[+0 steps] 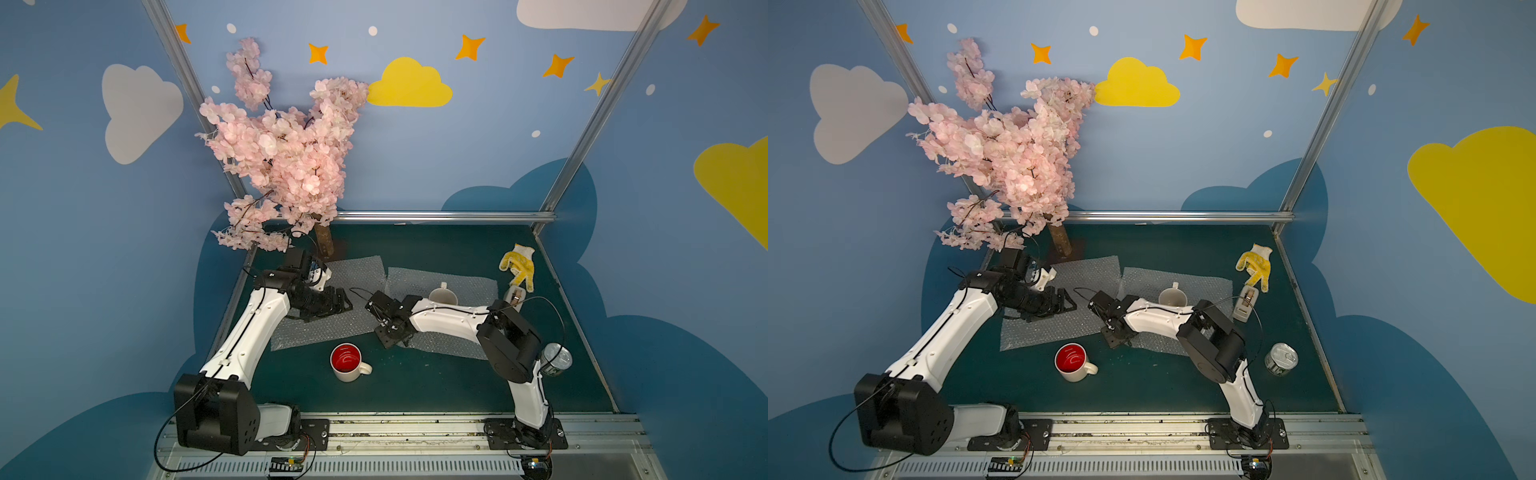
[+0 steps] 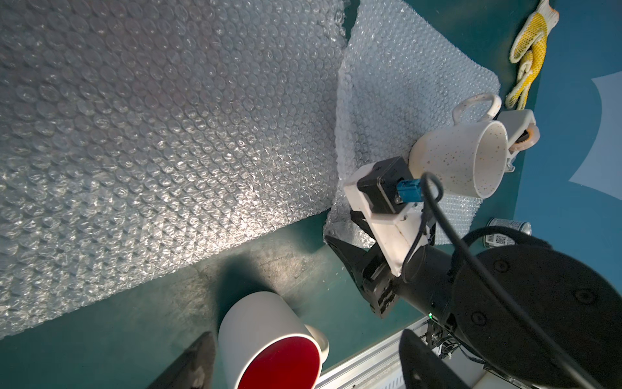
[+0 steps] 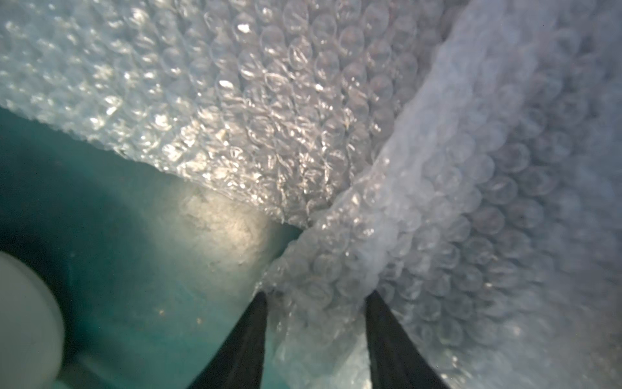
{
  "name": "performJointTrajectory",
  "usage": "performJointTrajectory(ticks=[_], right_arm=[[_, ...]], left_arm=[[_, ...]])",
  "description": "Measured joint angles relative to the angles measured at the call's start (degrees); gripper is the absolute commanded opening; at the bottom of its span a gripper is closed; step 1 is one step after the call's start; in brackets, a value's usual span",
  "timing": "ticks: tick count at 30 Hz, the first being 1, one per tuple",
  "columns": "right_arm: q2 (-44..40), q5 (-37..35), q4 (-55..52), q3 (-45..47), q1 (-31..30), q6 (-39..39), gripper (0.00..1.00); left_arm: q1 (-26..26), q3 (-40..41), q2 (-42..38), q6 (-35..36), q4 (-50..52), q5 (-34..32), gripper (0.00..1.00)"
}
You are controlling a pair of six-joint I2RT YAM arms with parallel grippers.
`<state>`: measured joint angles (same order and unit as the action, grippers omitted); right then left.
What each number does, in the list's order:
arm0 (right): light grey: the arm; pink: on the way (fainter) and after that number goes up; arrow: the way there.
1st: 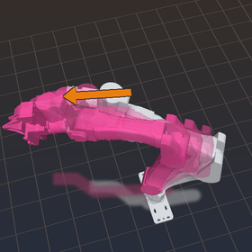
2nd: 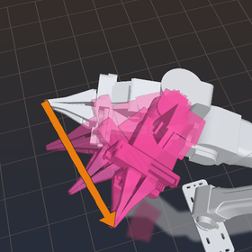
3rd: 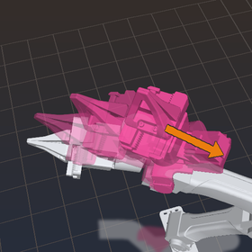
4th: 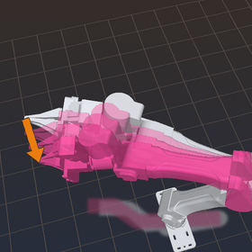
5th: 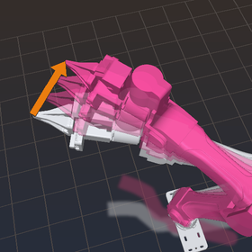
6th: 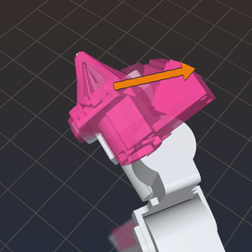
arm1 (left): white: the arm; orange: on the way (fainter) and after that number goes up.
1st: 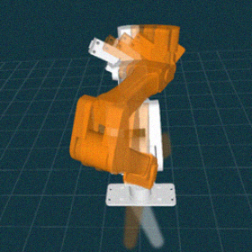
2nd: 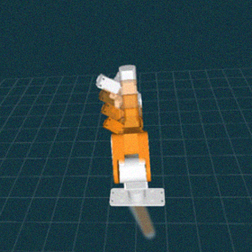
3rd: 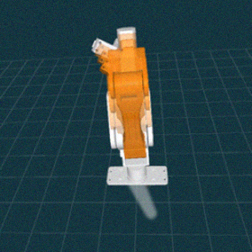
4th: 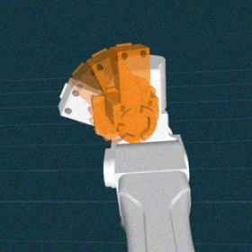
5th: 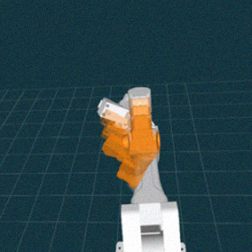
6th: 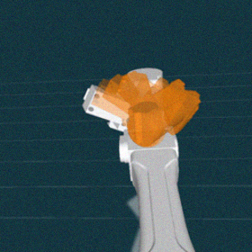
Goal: Wrap mugs in bubble wrap
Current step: Wrap the mug in bubble wrap.
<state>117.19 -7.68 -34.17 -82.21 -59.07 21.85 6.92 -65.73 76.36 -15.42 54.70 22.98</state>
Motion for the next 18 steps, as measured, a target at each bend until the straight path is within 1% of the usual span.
performJointTrajectory(ticks=[2,6,9,12,18], right_arm=[[0.0,-0.3,0.0,0.0,0.0,0.3,0.29],[0.0,-1.0,-0.2,0.0,0.0,0.7,0.08],[-0.5,-0.8,-0.5,0.2,0.5,0.2,0.01],[-1.7,0.6,-2.4,-0.1,1.5,-0.2,0.00],[-6.6,4.3,-6.6,-1.0,4.7,-2.8,0.00]], left_arm=[[0.0,0.0,0.0,0.0,0.0,0.0,0.85],[0.0,0.0,0.0,0.0,0.0,0.4,0.85],[0.3,0.0,0.0,0.0,0.0,0.8,0.85],[1.6,0.0,0.0,-0.1,0.0,1.0,0.85],[6.5,-1.4,0.8,-2.2,-1.4,2.9,0.84]])
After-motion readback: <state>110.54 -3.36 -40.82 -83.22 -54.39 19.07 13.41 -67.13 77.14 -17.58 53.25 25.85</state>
